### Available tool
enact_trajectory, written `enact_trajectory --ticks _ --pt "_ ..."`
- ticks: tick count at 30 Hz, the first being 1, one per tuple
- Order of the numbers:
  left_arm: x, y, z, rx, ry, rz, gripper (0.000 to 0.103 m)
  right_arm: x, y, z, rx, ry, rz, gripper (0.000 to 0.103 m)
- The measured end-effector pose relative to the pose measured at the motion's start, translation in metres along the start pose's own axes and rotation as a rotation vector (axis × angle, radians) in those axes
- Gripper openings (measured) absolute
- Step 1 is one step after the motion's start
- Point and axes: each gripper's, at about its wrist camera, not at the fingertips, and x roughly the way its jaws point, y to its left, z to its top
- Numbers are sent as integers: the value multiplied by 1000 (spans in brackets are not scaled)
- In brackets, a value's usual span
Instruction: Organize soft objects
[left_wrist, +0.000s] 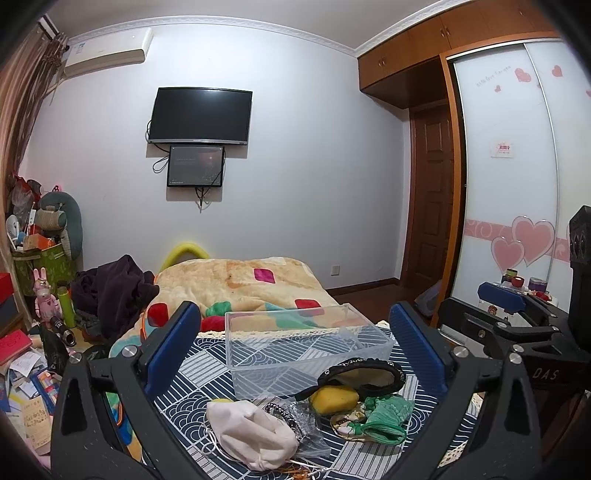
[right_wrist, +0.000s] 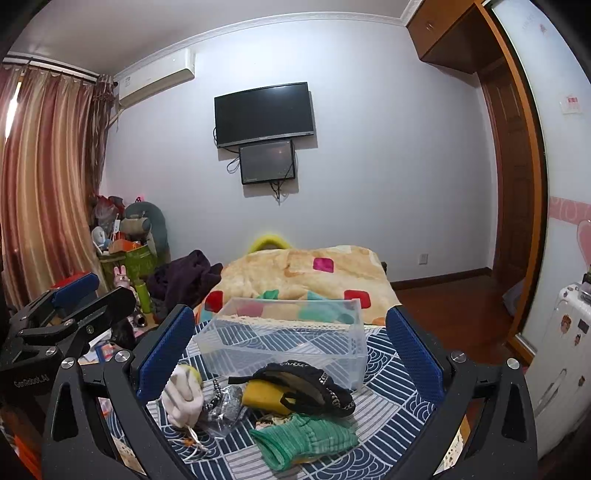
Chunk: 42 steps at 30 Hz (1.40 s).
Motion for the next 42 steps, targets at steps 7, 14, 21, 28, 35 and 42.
enact_trajectory --ticks 7,14,21,28,35,42 --pt "1 2 1 -11 2 1 103 1 0 -1 -1 0 0 103" --pt "1 3 1 -11 1 2 103 1 0 -2 -3 -2 2 103" --pt "1 4 1 -13 1 0 103 1 0 -2 -3 -3 3 103" --pt "-2 2 2 -3 -7 5 103 1 1 -2 -4 -2 2 103" --pt "-2 3 3 -12 -3 3 103 1 0 -2 -4 -4 3 103" --pt "-2 7 5 -26 1 -1 103 1 2 -3 -4 -2 7 103"
